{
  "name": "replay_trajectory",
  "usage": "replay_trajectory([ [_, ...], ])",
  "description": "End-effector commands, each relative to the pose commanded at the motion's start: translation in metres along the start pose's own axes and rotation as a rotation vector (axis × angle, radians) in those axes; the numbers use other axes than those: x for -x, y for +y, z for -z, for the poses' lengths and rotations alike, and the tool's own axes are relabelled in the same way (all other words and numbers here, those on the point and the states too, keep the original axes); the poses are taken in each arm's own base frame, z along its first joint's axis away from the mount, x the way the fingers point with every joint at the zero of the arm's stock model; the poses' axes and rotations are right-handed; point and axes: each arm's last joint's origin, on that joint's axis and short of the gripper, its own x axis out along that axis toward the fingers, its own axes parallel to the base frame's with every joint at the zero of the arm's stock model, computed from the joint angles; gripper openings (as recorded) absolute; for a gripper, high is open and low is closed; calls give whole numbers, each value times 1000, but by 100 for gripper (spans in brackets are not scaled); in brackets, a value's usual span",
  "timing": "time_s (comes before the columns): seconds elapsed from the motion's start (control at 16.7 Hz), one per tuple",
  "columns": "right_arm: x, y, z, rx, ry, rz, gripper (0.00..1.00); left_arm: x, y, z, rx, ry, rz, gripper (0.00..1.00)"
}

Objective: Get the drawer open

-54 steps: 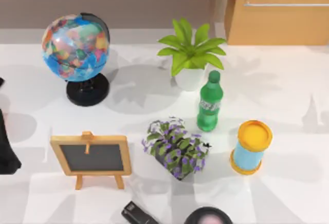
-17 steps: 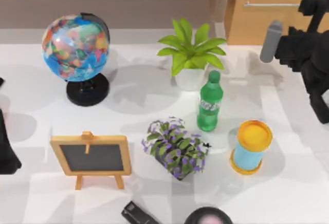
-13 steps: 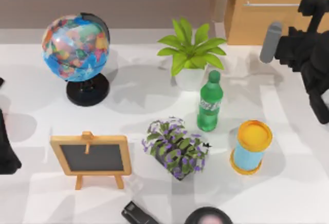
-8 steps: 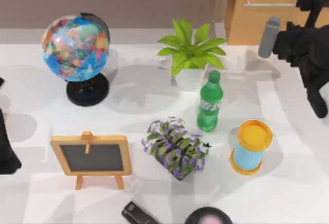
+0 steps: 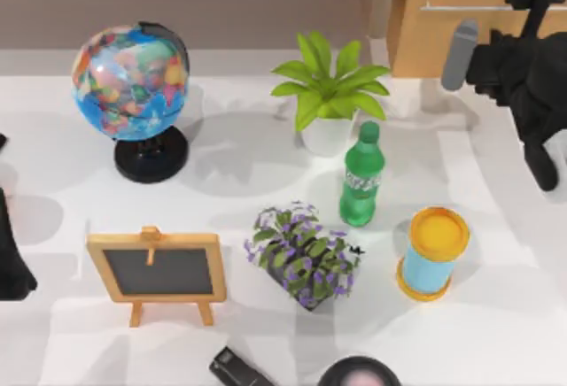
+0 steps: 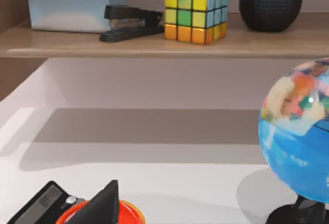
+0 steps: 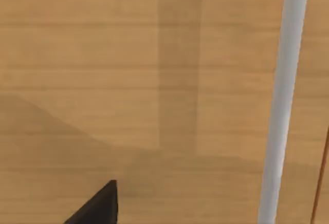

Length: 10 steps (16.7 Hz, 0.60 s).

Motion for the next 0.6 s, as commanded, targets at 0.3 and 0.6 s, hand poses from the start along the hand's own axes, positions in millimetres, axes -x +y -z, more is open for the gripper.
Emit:
replay_trajectory([
  [0.3, 0, 0, 0, 0, 0, 0, 62, 0, 0, 0, 0, 0, 0, 100],
  [0.6, 0, 0, 0, 0, 0, 0, 25, 0, 0, 0, 0, 0, 0, 100],
])
